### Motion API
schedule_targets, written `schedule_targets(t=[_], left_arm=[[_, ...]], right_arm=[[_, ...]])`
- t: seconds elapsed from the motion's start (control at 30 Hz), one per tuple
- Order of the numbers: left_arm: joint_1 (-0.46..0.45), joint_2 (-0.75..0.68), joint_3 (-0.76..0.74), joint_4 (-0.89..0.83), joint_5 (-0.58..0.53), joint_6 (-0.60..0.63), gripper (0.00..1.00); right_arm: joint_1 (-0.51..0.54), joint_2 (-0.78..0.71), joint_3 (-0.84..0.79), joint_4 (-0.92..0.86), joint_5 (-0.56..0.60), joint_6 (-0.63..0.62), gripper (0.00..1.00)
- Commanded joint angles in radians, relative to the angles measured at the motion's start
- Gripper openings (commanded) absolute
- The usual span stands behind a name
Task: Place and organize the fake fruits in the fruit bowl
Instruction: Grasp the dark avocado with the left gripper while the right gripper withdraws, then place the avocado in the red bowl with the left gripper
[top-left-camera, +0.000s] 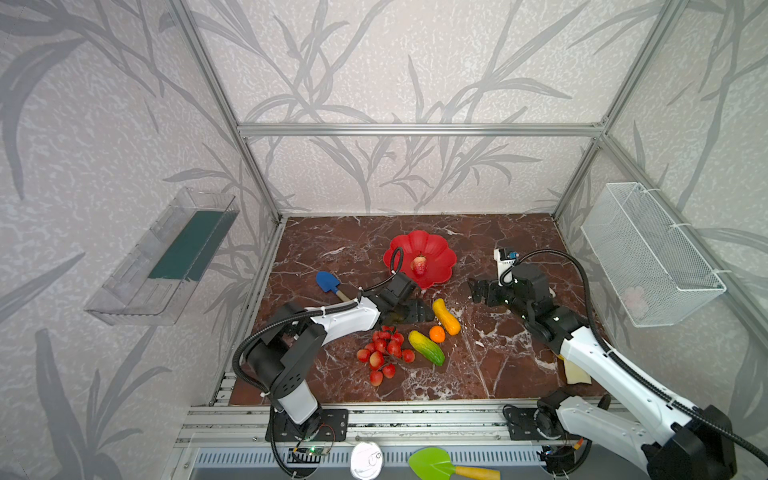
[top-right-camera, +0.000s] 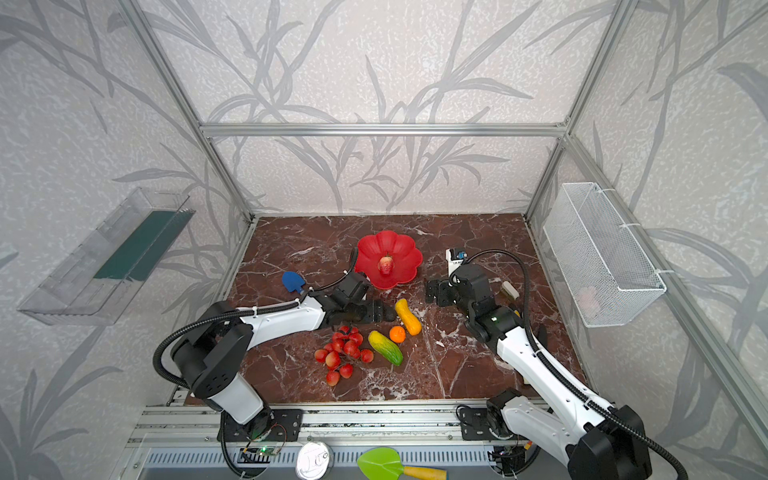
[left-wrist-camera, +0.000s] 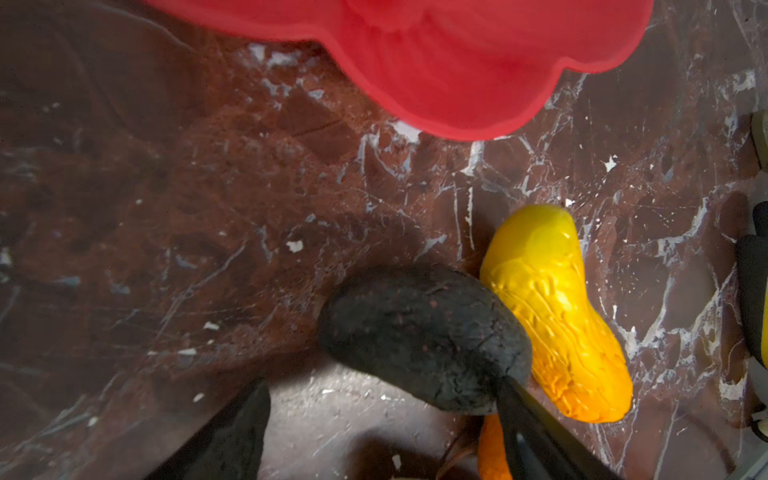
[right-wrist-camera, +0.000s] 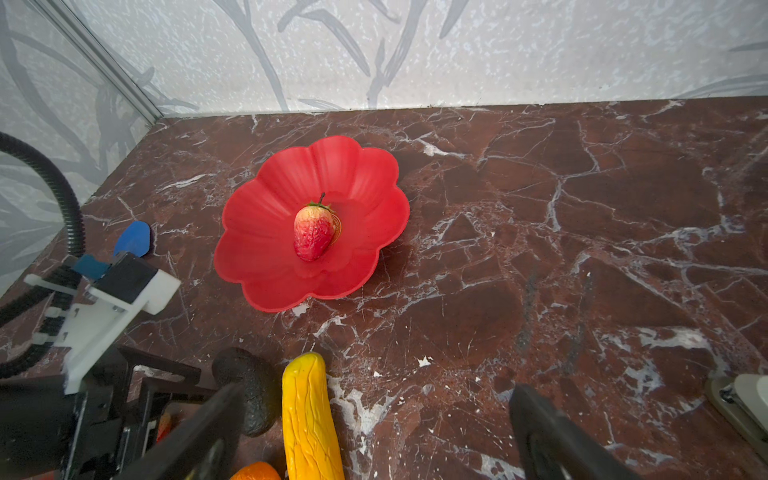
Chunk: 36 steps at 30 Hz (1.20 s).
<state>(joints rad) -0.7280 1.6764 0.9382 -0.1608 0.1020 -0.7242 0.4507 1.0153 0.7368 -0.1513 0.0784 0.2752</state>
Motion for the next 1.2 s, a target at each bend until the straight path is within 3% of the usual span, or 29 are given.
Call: schedule_targets(t=[0.0,0.57,0.67,0.87,1.17], left_arm=[[-0.017,0.019,0.044,0.021,-0.020,-0.030,0.87],[-0.016,0.109,0.097,0.038,-0.001,-0.050,0.90],[-0.017,0.110,0.089,0.045,0.009,-0.052,0.82],[-0.015,0.082,0.059,0.065,0.025,-0.058,0.54],[-0.014,-0.117,-0.002,0.061,0.097,-0.011,0.48]], right_arm=[[-0.004,-0.029,-0.010,-0.017,0.014,-0.020,0.99],[-0.010,-0.052,-0.042,-0.017,0.006,-0.039,0.99],[-0.012,-0.053,-0.044,-0.019,0.004,-0.042,0.99],[-0.014,-0.061,-0.048,-0.015,0.005,-0.040,0.99],[-0.014,-0.044,-0.050,-0.006,-0.011,-0.028,0.99]])
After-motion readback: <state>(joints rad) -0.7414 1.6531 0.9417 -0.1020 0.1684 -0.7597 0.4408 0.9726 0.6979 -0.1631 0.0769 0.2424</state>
